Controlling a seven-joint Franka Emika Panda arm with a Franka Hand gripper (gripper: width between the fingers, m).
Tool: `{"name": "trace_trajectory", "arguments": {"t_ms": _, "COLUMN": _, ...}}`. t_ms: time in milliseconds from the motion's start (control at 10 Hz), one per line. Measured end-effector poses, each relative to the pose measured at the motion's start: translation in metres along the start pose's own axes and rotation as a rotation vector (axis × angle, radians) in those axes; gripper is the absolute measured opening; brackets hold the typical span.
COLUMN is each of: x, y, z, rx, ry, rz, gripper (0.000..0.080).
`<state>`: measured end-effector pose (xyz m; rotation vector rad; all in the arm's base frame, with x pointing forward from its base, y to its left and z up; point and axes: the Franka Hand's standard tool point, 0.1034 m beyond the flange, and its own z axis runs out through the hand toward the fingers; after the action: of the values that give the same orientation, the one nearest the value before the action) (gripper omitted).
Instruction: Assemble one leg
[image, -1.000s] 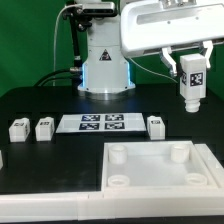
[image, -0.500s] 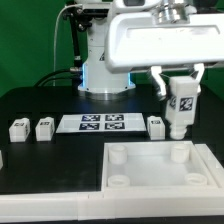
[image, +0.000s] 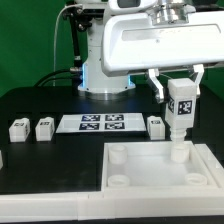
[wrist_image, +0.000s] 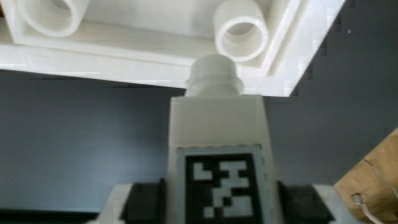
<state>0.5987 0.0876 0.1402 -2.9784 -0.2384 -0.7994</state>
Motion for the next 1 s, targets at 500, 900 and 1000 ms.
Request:
{"name": "trace_trajectory", "arguments": {"t_ms": 500, "x": -0.004, "y": -0.015, "z": 0.034, "rx": 0.01, "ry": 0.017, "rz": -0.014, "gripper": 0.0291}}
{"name": "trace_trajectory", "arguments": {"t_ms": 900, "x": -0.012, "y": -0.019, "z": 0.052, "rx": 0.014, "ry": 0.003, "rz": -0.021, "gripper": 0.0291}}
{"name": "trace_trajectory", "arguments": {"t_ms": 1000, "x": -0.011, "y": -0.021, "z": 0.054, "rx": 0.016, "ry": 0.003, "rz": -0.022, "gripper": 0.0291}}
